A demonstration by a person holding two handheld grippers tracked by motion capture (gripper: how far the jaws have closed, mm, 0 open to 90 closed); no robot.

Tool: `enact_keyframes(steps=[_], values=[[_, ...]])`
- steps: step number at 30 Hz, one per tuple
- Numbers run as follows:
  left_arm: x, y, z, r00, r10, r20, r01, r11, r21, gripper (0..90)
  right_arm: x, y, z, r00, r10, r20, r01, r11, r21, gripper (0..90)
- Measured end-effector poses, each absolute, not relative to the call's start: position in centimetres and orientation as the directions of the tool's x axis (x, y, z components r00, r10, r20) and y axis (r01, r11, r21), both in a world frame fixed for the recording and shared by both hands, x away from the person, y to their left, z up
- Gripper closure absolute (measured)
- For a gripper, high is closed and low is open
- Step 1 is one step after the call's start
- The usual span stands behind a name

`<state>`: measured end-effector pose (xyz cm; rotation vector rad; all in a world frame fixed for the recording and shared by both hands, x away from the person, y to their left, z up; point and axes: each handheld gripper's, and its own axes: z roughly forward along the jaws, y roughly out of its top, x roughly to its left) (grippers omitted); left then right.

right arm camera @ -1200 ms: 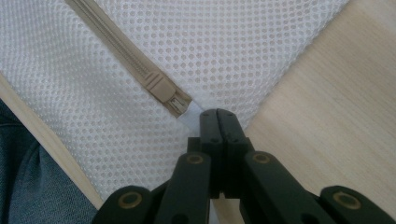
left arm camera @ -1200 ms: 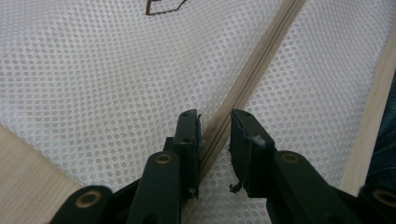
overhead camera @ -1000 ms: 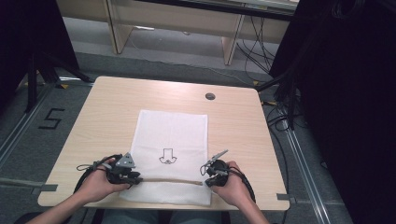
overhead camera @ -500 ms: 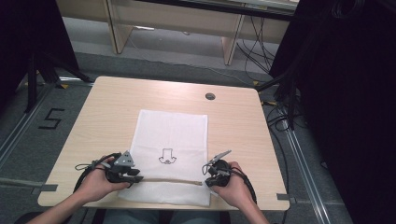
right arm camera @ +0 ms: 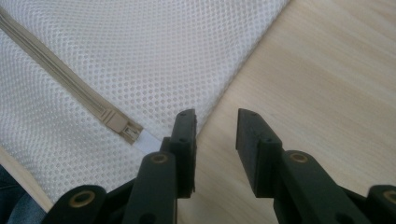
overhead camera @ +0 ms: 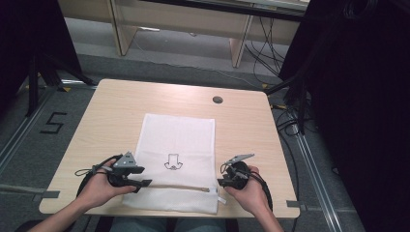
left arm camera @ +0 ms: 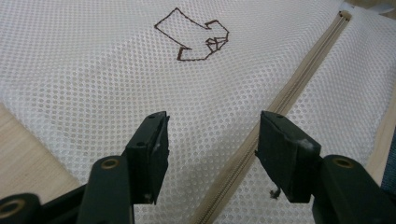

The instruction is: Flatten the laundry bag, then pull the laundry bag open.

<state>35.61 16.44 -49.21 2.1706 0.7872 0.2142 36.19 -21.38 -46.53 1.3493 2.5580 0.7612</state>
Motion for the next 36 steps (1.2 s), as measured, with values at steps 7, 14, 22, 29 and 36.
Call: enact_keyframes(steps=[7, 14, 22, 29, 36], values=[[35.5, 16.4, -49.1, 0.804, 0.586, -0.098, 0.450, -0.493, 0.745, 48.9, 36.2, -20.9, -46.2, -0.634, 0.772, 0.045, 0.681, 0.529, 0.507, 78.8], [35.5, 15.2, -49.0, 0.817, 0.566, -0.108, 0.433, -0.478, 0.764, 52.6, 36.2, -20.7, -46.1, -0.639, 0.766, 0.066, 0.697, 0.541, 0.472, 90.0], [35.6, 13.3, -48.4, 0.859, 0.508, -0.057, 0.351, -0.504, 0.789, 56.8, 35.7, -19.7, -45.9, -0.641, 0.760, 0.104, 0.721, 0.550, 0.421, 90.0], [35.5, 11.2, -48.3, 0.894, 0.446, -0.039, 0.307, -0.547, 0.779, 58.9, 35.6, -19.3, -46.6, -0.650, 0.747, 0.140, 0.723, 0.551, 0.417, 90.0], [35.8, 8.7, -48.3, 0.918, 0.392, -0.066, 0.297, -0.565, 0.770, 62.0, 35.8, -18.7, -47.1, -0.661, 0.732, 0.166, 0.723, 0.560, 0.404, 90.0]])
